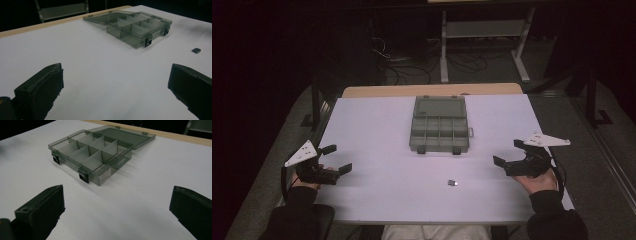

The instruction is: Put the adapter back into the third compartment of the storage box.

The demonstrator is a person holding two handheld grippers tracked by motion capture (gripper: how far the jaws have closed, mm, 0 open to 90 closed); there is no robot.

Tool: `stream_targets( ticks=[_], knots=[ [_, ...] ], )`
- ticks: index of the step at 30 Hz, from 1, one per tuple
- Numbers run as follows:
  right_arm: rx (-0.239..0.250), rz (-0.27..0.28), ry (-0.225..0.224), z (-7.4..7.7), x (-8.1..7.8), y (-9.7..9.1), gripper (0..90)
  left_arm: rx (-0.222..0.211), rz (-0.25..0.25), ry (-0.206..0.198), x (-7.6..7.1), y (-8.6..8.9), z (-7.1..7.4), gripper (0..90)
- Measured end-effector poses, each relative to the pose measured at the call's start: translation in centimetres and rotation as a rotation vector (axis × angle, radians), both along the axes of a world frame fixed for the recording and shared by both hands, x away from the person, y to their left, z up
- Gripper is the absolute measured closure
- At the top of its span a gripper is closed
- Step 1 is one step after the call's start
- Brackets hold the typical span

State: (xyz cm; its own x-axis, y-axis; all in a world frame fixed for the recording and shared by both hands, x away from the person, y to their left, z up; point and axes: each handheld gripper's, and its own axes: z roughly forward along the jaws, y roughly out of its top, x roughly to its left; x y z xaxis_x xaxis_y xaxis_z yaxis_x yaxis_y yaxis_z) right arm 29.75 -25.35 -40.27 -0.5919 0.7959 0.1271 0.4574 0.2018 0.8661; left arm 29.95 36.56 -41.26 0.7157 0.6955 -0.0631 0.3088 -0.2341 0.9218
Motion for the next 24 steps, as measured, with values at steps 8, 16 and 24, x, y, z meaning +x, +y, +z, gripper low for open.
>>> stream_targets(
  ticks=[8,16,24],
  knots=[
    [0.003,0.0,-0.006,-0.01,-0.13,-0.16,0.0,0.001,-0.003,0.001,0.01,-0.03,-0.02,0.0],
    [-0.002,0.01,0.0,-0.07,-0.06,-0.02,0.0,0.005,-0.005,0.0,0.01,-0.06,-0.01,0.0],
    [-0.005,0.032,-0.014,0.23,-0.19,0.32,0.0,0.007,-0.007,0.0,0.02,-0.11,-0.03,0.0]
  ],
)
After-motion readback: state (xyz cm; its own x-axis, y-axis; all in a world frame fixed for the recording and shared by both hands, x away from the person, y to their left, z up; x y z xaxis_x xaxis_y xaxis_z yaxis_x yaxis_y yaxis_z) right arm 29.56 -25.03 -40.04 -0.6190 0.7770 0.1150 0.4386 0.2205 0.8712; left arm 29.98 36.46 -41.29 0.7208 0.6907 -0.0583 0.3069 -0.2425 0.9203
